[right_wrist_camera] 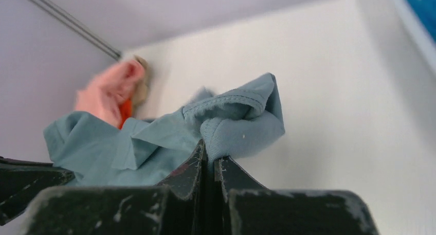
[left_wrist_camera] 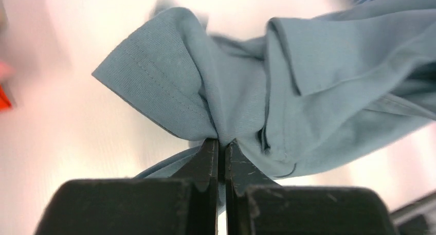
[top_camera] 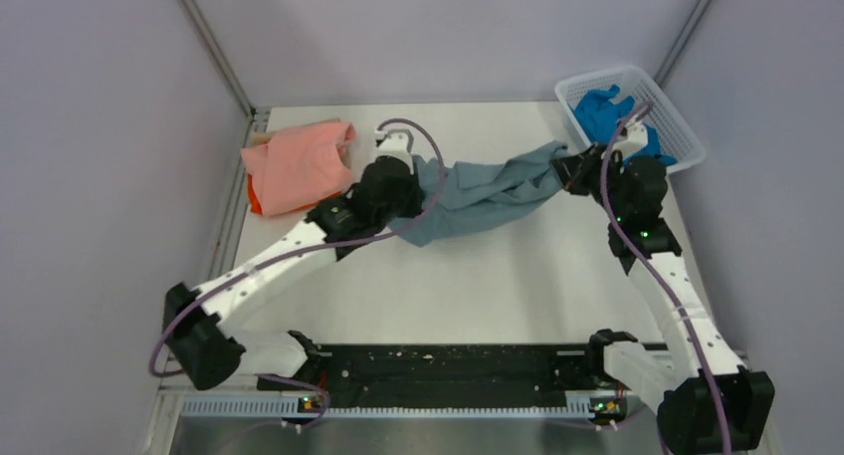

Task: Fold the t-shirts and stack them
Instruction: Flatten out the tshirt

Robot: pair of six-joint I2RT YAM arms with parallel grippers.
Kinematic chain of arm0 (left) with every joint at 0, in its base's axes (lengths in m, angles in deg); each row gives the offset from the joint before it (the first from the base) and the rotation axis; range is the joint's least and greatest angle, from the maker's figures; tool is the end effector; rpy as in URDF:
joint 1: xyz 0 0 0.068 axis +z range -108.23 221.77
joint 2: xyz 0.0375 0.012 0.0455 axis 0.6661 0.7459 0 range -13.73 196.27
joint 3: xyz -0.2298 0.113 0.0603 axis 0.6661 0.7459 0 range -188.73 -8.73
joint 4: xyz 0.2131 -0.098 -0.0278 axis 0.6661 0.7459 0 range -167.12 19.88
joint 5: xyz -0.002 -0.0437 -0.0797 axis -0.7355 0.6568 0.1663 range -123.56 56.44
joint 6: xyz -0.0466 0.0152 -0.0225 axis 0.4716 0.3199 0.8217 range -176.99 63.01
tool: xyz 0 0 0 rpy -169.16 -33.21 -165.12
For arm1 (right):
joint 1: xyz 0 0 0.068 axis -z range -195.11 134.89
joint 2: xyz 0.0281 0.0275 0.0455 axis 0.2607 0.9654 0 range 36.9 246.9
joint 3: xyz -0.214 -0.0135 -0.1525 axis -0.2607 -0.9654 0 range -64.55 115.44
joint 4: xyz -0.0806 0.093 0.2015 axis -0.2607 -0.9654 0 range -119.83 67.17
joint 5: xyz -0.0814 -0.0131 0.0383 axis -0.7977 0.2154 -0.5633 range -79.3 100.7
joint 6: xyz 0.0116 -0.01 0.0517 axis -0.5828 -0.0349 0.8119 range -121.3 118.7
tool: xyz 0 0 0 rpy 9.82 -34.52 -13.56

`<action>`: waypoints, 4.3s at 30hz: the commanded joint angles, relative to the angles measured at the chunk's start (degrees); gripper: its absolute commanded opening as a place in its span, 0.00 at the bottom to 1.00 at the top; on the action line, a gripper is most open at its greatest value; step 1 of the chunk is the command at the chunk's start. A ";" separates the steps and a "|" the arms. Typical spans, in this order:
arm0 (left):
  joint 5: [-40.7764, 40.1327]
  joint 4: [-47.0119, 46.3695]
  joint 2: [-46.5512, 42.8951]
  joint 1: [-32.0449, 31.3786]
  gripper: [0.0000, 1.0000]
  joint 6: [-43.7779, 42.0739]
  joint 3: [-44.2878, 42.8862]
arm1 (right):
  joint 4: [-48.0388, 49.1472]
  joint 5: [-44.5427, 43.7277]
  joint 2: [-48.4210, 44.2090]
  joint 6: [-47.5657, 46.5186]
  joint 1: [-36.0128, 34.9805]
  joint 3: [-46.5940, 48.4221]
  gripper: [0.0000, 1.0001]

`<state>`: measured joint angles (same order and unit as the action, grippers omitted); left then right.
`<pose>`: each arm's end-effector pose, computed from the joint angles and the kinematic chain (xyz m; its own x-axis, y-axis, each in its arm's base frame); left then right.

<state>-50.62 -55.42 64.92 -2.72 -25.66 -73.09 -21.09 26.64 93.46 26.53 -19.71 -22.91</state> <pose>0.2095 -0.1911 0.3033 -0.6184 -0.0895 -0.7808 0.2094 0.9388 -0.2735 0.2097 0.0266 0.3027 -0.3613 0.4213 -0.8318 -0.1979 0.8371 0.5100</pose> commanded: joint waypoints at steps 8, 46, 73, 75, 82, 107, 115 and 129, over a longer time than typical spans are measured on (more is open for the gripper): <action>22.87 -4.56 -25.28 -1.39 0.00 -15.67 -21.40 | -1.22 12.95 -10.16 -0.92 0.14 35.73 0.00; 19.42 -20.88 10.03 13.65 0.97 8.32 17.10 | 1.98 -7.72 -6.57 -1.23 0.17 -9.74 0.00; 19.71 -8.27 5.72 4.72 0.89 7.78 9.74 | 1.48 -8.83 -7.01 -1.98 0.14 -9.85 0.00; 18.99 -8.17 5.73 4.27 0.89 7.36 9.14 | 1.34 -8.79 -7.25 -2.18 0.14 -9.80 0.00; 19.69 -10.45 8.09 3.64 0.81 6.49 7.72 | 1.40 -8.11 -7.41 -2.11 0.12 -9.87 0.00; 12.10 -15.59 -23.60 3.09 0.00 -8.44 2.98 | 1.61 3.23 -14.71 -0.87 0.18 10.19 0.00; 26.69 -11.34 -33.91 2.91 0.00 -15.80 -11.83 | -3.29 8.16 -20.30 -5.86 0.14 35.87 0.01; 29.04 -6.96 -35.38 2.98 0.00 -21.77 -27.05 | -6.10 8.48 -19.03 -8.88 0.14 53.17 0.00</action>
<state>-19.40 -61.85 28.64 0.21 -44.74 -100.78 -25.90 35.91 70.66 19.23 -19.74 30.49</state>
